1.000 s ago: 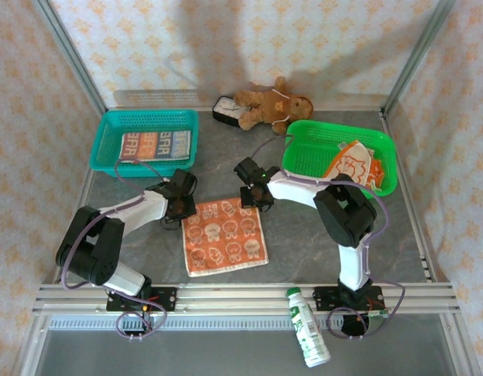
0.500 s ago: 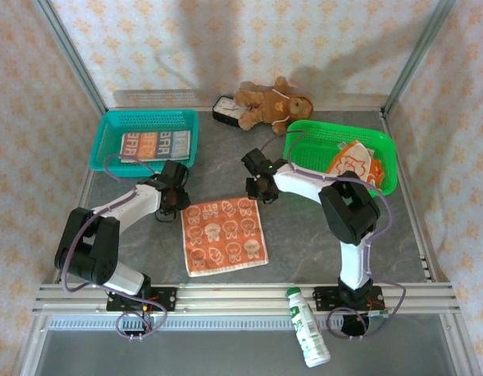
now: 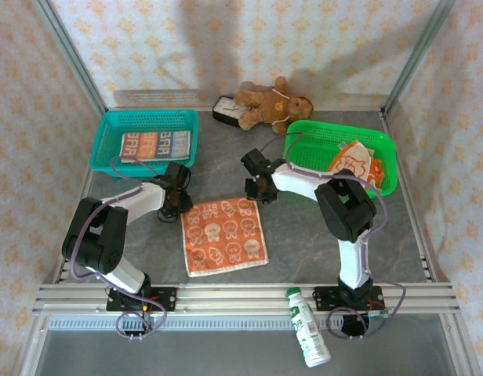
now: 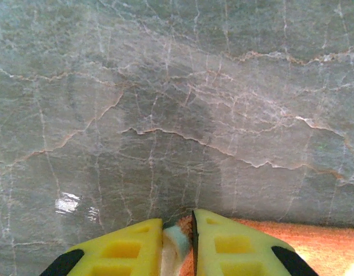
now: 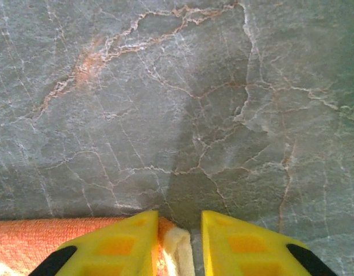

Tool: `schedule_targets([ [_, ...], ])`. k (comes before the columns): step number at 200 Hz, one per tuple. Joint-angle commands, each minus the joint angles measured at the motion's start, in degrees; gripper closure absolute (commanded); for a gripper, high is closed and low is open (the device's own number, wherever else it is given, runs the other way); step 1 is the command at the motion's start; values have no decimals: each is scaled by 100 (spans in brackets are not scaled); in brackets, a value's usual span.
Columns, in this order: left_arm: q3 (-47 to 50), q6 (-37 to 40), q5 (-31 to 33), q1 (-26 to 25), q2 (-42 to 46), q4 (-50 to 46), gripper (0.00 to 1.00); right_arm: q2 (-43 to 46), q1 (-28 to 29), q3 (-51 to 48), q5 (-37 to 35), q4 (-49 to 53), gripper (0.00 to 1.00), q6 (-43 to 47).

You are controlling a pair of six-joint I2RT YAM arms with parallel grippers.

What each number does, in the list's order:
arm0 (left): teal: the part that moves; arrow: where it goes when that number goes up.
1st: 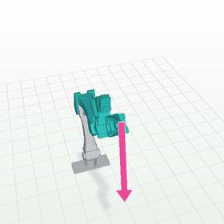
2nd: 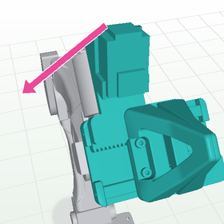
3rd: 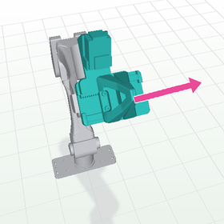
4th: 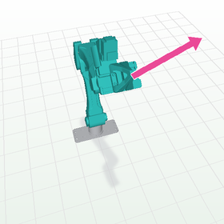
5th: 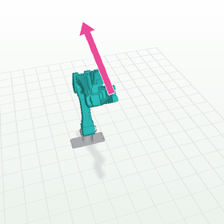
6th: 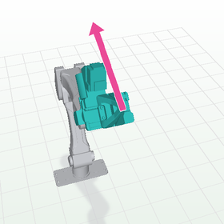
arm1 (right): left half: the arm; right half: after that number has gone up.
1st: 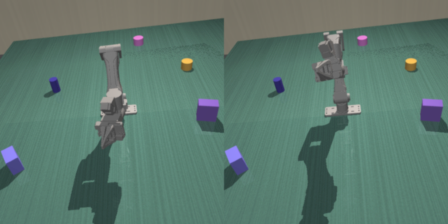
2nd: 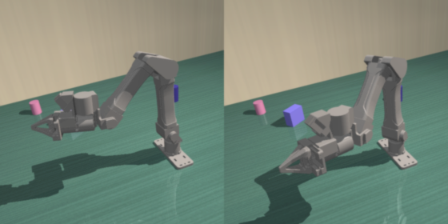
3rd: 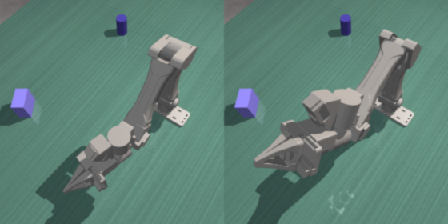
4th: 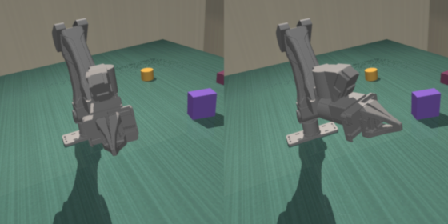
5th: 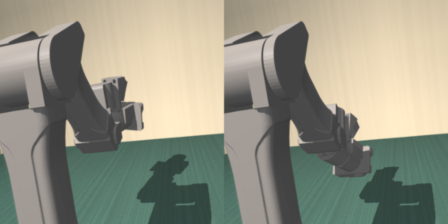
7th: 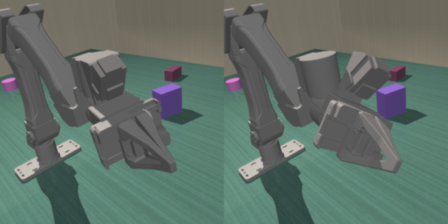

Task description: Fold and stack the towels

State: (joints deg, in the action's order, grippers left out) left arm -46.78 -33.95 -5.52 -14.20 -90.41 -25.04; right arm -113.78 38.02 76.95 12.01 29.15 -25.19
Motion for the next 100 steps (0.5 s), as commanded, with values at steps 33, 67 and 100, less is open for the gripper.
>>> schedule_targets([
  [33,176,116,-158,31,-144,244,92,4,-23,-49,83,-31,100,-92],
  [67,160,123,-186,36,41,160,100,257,-23,-53,-24,-33,100,-69],
  [100,-97,131,-295,39,388,-34,100,559,-59,114,-315,149,100,103],
])
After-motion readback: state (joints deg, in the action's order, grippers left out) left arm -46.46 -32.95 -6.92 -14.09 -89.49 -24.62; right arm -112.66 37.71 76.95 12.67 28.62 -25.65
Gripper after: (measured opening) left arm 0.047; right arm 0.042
